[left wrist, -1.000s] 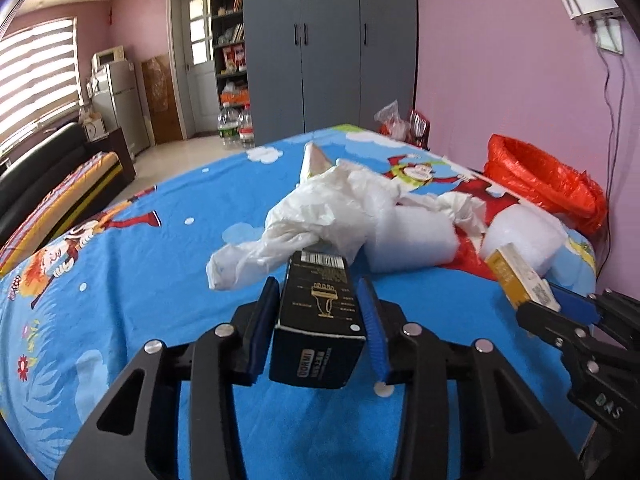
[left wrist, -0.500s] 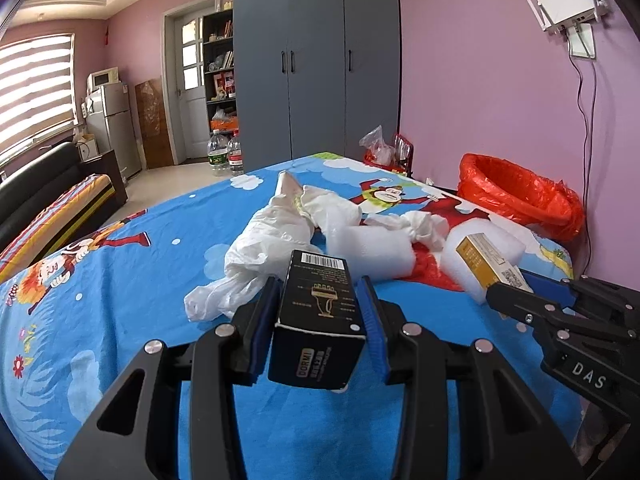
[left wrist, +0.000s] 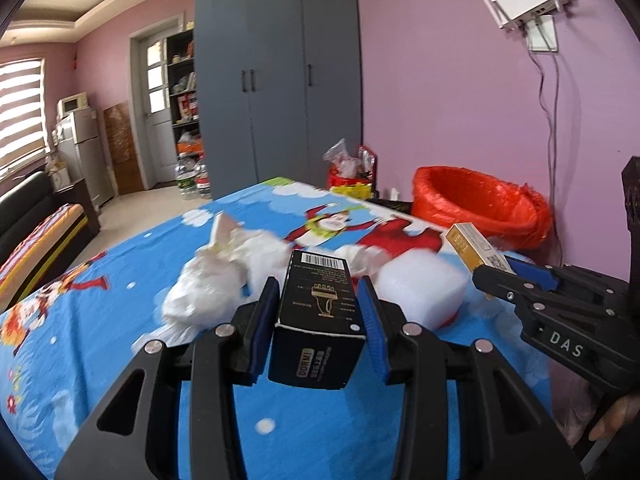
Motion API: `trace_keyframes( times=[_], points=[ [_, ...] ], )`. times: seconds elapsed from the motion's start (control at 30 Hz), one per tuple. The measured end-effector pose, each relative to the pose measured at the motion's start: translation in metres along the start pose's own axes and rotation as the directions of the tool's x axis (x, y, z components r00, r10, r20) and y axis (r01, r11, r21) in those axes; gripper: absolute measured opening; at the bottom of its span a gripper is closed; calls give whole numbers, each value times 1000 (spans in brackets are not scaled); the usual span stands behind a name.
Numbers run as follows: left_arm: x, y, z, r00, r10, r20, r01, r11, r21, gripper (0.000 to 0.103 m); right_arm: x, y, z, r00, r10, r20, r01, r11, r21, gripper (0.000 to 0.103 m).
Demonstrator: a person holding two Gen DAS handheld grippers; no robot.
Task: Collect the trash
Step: 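Carry the QR-code box and black box to the red bin and release both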
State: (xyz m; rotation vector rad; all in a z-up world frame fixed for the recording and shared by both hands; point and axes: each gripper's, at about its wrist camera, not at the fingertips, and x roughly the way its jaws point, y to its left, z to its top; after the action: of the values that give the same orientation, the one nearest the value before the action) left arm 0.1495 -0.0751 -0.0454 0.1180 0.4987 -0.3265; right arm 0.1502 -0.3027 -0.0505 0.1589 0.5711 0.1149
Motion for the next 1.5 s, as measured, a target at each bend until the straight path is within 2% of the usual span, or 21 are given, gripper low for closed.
trace_keyframes(
  times=[0.3, 0.5, 0.67, 0.87, 1.13, 1.2, 1.23, 1.27, 1.3, 1.37, 1.5],
  points=[
    [28, -59, 39, 991, -127, 32, 124, 989, 82, 39, -4, -67, 19, 989, -140, 37, 138, 988, 67, 34],
    [62, -97, 73, 974, -227, 10, 224, 966, 126, 39, 1, -120, 33, 976, -217, 29, 213, 971, 108, 34],
    [100, -130, 110, 957, -291, 2, 286, 942, 174, 39, 16, -155, 52, 967, -255, 31, 251, 964, 88, 34],
    [147, -166, 148, 943, -331, -18, 327, 919, 219, 40, 41, -194, 74, 963, -269, 29, 265, 959, 99, 34],
    [213, -195, 176, 932, -354, -72, 362, 909, 206, 41, 80, -231, 91, 957, -291, 14, 289, 953, 90, 34],
    [226, -200, 183, 936, -345, -73, 352, 914, 202, 54, 85, -233, 93, 947, -322, 14, 320, 945, 72, 35],
    [229, -200, 187, 941, -331, -69, 338, 922, 191, 68, 86, -234, 94, 941, -338, 9, 337, 939, 64, 44],
    [229, -198, 190, 947, -317, -55, 322, 929, 183, 74, 85, -236, 95, 940, -341, 10, 340, 938, 67, 63],
    [227, -196, 192, 951, -306, -38, 308, 935, 178, 75, 82, -237, 95, 938, -345, 24, 343, 937, 72, 70],
    [219, -188, 195, 957, -290, -15, 288, 940, 183, 82, 75, -234, 93, 935, -352, 39, 350, 935, 59, 72],
    [197, -165, 191, 976, -217, 17, 209, 957, 202, 87, 60, -224, 86, 941, -336, 30, 334, 940, 69, 72]
  ],
)
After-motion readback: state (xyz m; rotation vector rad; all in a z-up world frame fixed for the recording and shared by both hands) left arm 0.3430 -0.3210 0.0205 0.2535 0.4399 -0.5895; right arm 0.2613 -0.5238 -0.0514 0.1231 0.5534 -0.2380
